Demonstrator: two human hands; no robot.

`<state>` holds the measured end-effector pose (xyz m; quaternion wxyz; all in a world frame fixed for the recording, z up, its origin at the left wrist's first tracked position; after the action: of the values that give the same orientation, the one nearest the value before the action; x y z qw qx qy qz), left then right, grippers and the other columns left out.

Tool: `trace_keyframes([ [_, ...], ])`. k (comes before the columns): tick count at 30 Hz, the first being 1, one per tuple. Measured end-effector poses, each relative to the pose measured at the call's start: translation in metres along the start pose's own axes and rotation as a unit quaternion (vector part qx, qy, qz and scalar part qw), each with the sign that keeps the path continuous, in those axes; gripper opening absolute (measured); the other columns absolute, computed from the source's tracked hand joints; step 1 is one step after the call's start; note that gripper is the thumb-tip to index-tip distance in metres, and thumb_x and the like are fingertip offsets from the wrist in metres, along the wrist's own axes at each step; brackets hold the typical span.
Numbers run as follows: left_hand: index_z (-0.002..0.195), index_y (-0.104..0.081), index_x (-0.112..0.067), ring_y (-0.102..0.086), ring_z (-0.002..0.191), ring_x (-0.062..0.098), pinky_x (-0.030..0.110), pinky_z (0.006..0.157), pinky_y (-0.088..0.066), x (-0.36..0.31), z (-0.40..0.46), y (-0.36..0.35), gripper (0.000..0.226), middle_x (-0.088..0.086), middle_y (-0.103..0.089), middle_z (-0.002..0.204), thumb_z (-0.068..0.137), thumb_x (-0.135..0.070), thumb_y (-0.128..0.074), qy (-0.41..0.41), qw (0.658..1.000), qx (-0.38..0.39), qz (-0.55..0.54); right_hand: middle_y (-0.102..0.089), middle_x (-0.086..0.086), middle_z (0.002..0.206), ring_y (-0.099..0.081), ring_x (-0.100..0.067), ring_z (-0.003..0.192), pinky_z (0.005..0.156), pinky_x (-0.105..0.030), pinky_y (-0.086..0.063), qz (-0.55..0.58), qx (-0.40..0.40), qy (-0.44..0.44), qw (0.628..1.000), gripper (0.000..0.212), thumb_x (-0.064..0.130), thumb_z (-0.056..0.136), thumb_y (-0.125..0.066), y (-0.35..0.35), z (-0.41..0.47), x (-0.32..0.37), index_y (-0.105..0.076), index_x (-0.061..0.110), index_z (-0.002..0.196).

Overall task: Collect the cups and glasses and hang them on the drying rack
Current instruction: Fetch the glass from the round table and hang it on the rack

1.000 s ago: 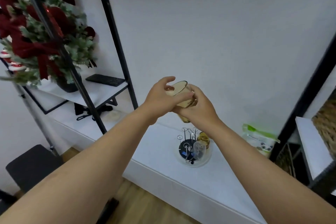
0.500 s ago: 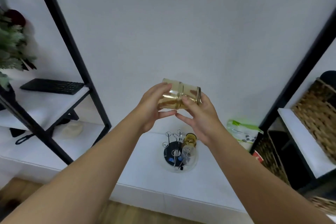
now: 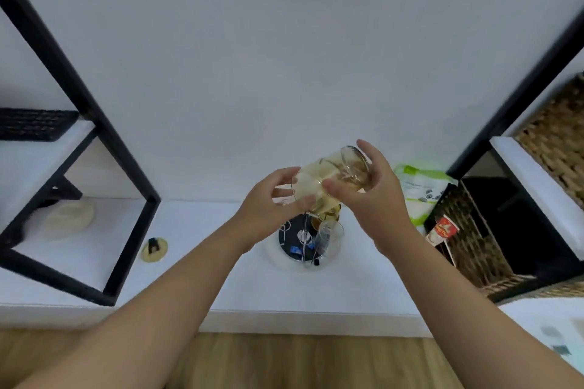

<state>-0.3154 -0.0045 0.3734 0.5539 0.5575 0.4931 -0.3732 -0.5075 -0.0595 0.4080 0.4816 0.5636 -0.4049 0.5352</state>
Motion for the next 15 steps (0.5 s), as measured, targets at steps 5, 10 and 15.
trace_keyframes([
  [5,0.145,-0.044,-0.048,-0.052,0.127,0.0,0.024,0.1,-0.045,0.074,0.013,-0.025,0.086,-0.025,-0.05,0.141,0.072,-0.05,-0.09,-0.003,0.998,-0.021,0.065,-0.066,0.016,0.126,-0.065,-0.004,0.116,0.099,-0.032,-0.057,-0.076,0.002,0.016,0.997,0.082,0.023,0.075,-0.093,-0.004,0.009,-0.063,-0.052,0.033,0.145],
  [10,0.146,-0.041,-0.046,-0.05,0.128,0.003,0.006,0.092,-0.037,0.143,0.02,-0.049,0.089,-0.024,-0.046,0.14,0.072,-0.041,-0.092,0.015,0.997,-0.039,0.072,-0.065,0.019,0.127,-0.064,-0.003,0.117,0.097,-0.025,-0.056,-0.128,0.026,0.015,0.991,0.088,0.033,0.073,-0.094,-0.015,0.016,-0.128,-0.049,0.039,0.149],
  [15,0.151,-0.041,-0.035,-0.047,0.125,0.0,-0.001,0.09,-0.034,0.197,0.03,-0.073,0.094,-0.023,-0.044,0.136,0.072,-0.043,-0.092,0.013,0.992,-0.072,0.098,-0.065,0.023,0.124,-0.061,0.001,0.118,0.096,-0.015,-0.051,-0.161,0.04,0.026,0.986,0.092,0.034,0.073,-0.094,-0.023,0.018,-0.185,-0.046,0.042,0.151],
])
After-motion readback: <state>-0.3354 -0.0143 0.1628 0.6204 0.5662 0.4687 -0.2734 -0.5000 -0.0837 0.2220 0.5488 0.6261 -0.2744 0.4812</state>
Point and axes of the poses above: each hand's wrist, its own z-axis towards the middle knuckle, its own y-axis out of the back of the hand, x = y × z, the point moved 6 cm from there along z, towards the middle knuckle
